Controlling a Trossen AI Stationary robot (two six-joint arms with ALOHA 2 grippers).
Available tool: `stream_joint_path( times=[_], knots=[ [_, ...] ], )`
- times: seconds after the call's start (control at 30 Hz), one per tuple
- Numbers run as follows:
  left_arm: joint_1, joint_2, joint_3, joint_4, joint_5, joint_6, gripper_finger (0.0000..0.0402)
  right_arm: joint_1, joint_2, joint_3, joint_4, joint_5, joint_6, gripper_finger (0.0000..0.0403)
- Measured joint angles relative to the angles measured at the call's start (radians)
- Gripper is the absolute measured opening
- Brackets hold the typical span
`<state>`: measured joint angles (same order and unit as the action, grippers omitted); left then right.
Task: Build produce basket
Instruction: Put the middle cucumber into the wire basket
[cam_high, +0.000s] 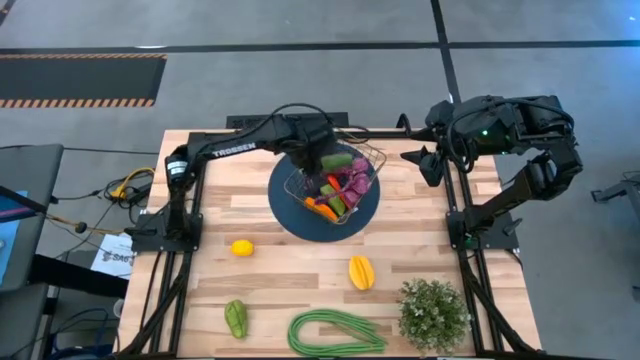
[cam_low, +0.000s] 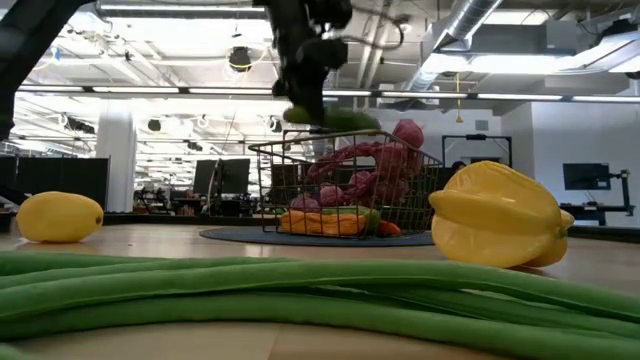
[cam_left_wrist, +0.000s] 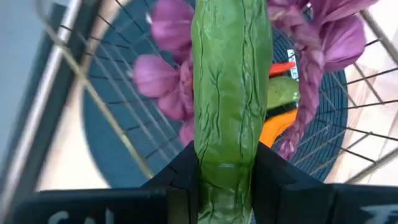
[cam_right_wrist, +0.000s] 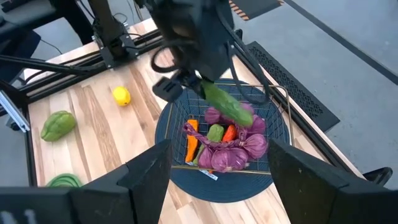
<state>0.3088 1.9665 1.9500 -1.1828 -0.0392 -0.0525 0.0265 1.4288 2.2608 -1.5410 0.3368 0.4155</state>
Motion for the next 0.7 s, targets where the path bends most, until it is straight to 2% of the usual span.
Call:
stream_joint_path(
  times=[0.17, 0.43, 0.7],
  knots=[
    [0.008, 0.001, -0.143, 0.130, 0.089, -0.013, 0.0070, 0.000, 0.000, 0.000, -0.001, 0.000, -0.005, 0.0281],
    [0.004, 0.001, -0.315, 0.305, 0.148, -0.021, 0.0070, 0.000, 0.000, 0.000, -0.001, 0.000, -0.005, 0.0281],
    [0.003, 0.001, -0.344, 0.322, 0.148, -0.021, 0.0070, 0.000, 0.000, 0.000, 0.000, 0.000, -0.005, 0.0281]
  ],
)
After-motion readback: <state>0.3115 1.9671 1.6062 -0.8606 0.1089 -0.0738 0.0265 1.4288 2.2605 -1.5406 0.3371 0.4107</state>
